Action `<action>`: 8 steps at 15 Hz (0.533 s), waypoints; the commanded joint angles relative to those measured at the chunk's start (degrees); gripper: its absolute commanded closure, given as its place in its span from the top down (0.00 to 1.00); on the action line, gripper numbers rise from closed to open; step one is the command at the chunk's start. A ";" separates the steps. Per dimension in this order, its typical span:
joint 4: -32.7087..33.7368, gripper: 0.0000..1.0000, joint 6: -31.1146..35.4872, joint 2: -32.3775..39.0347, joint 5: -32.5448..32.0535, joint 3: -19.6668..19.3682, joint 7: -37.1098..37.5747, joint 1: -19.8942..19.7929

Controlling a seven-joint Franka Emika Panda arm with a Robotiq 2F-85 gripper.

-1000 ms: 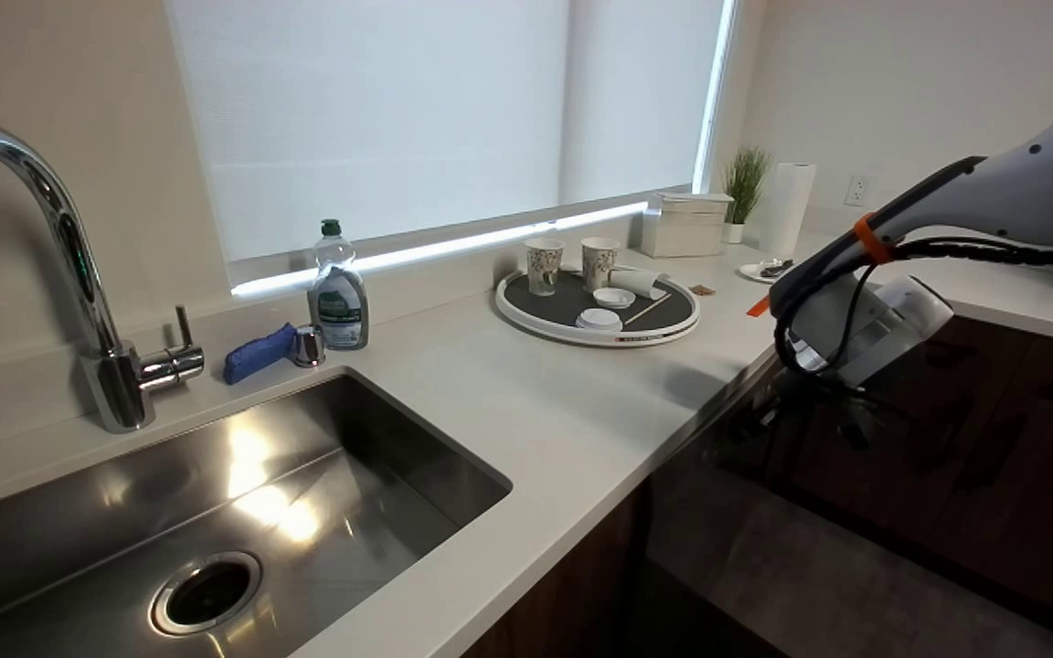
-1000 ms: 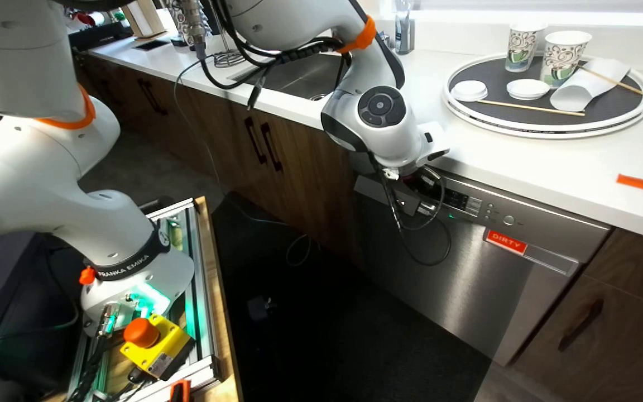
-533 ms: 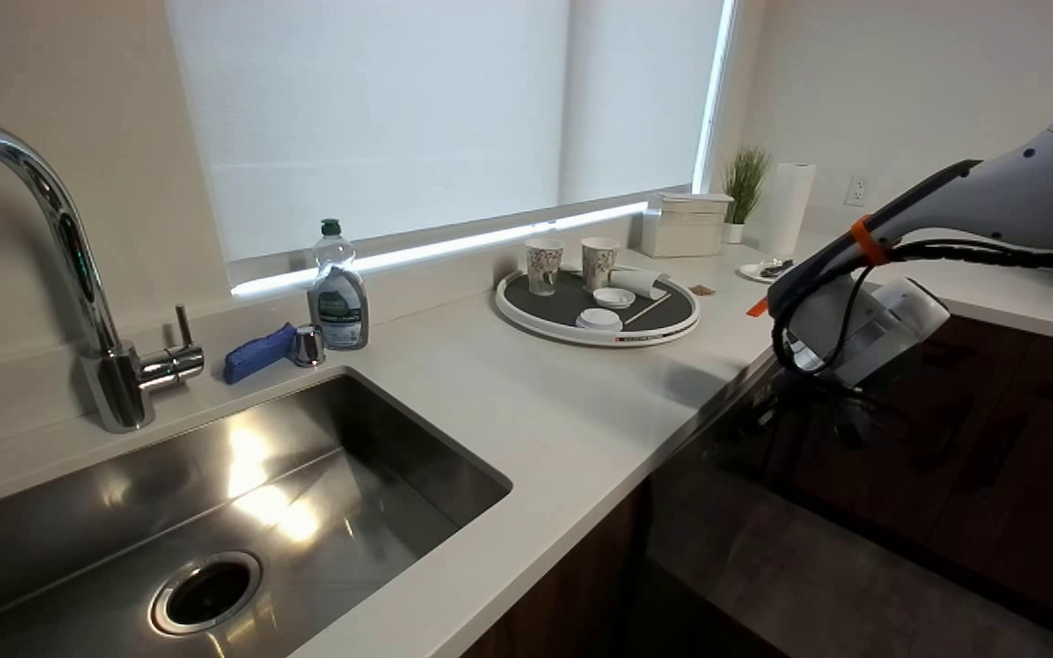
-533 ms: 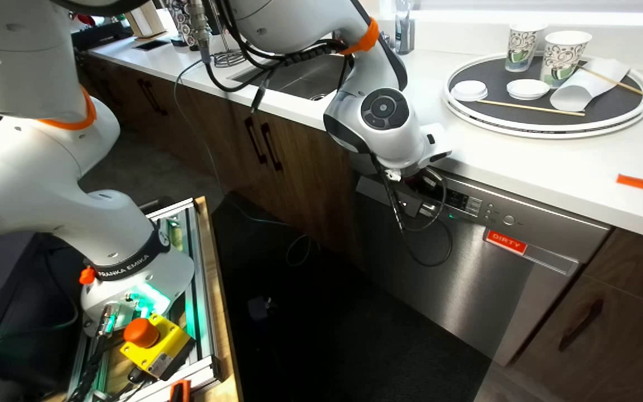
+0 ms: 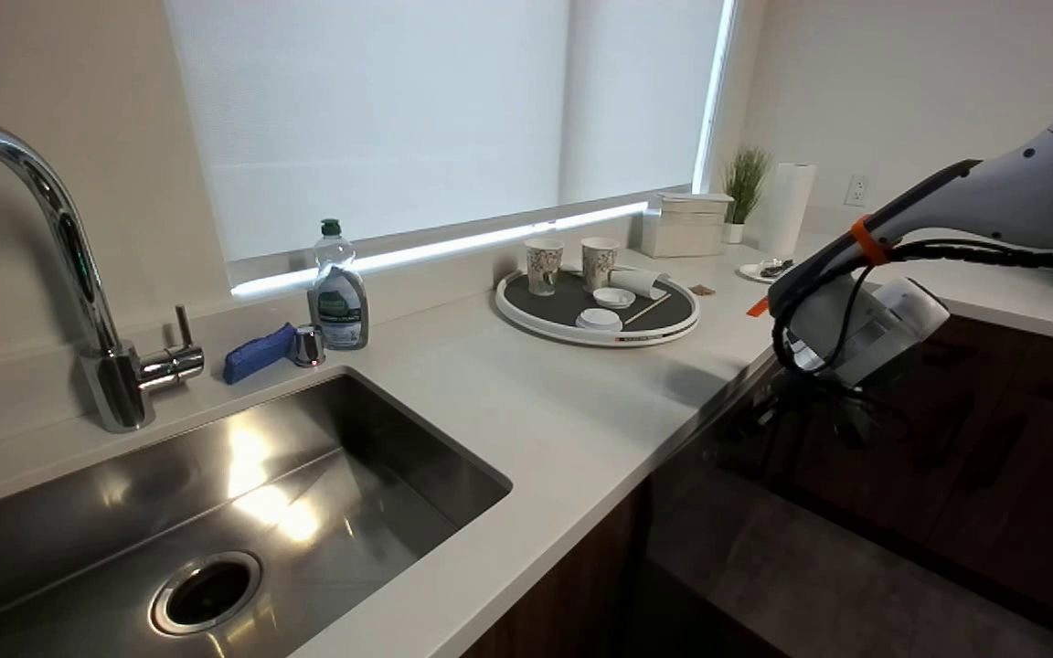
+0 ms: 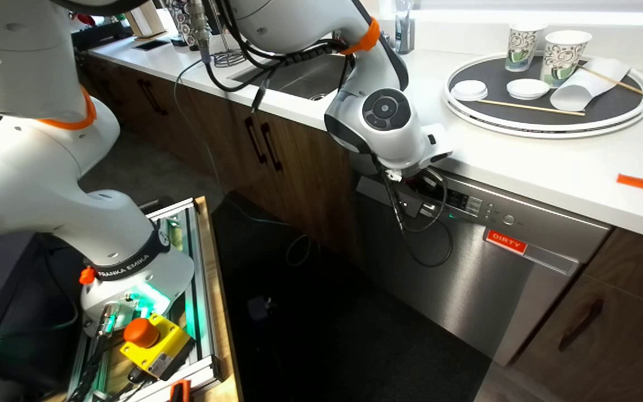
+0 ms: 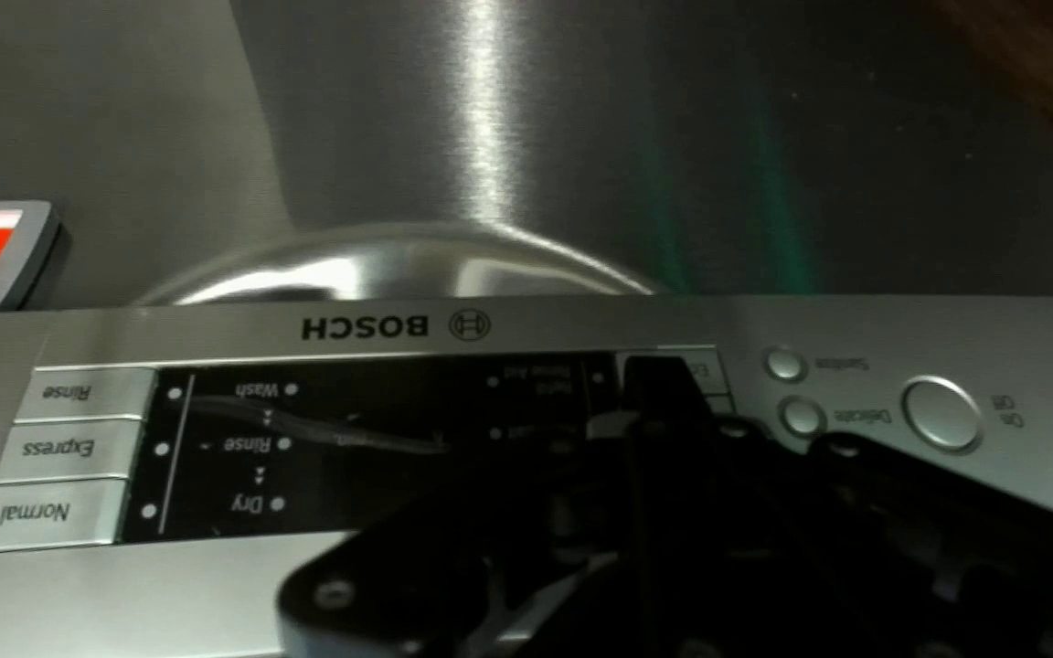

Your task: Press the button on the oven

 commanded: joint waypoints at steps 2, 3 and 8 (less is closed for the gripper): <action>1.04 0.00 -1.97 0.75 -1.73 -1.41 2.56 1.87; 0.71 0.00 -1.95 0.46 -2.13 -1.95 3.17 2.39; 0.65 0.00 -2.53 0.11 -3.16 -3.03 4.58 3.75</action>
